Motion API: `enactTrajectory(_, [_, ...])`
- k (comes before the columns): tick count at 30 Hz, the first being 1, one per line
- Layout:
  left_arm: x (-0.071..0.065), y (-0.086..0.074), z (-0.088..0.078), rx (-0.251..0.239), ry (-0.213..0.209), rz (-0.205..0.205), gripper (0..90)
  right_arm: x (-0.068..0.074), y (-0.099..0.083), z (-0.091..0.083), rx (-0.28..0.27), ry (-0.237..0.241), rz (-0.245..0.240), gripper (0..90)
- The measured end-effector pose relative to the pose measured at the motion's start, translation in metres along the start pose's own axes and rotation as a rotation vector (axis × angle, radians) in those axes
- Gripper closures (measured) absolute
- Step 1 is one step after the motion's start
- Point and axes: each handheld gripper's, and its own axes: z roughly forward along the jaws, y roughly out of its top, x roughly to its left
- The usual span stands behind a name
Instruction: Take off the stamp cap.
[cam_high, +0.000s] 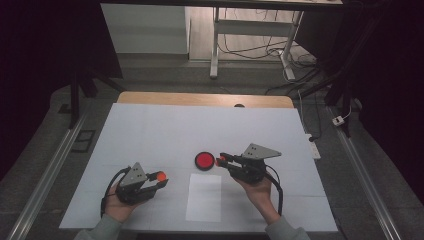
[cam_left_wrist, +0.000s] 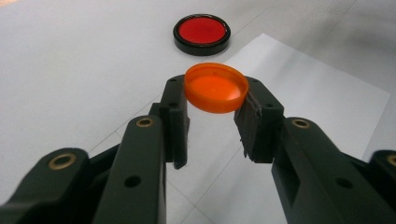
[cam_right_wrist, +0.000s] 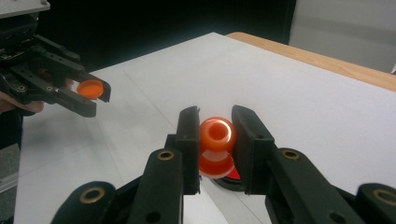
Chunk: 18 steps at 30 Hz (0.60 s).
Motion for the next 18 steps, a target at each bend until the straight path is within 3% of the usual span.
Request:
enactTrajectory(5, [0.003, -0.006, -0.006, -0.008, 0.008, -0.021, 65.0, -0.001, 0.0, -0.001, -0.003, -0.005, -0.006, 72.3])
enactTrajectory(18, [0.003, -0.012, -0.01, -0.001, 0.016, -0.027, 65.0, -0.002, 0.0, 0.001, 0.001, -0.006, -0.005, 72.3])
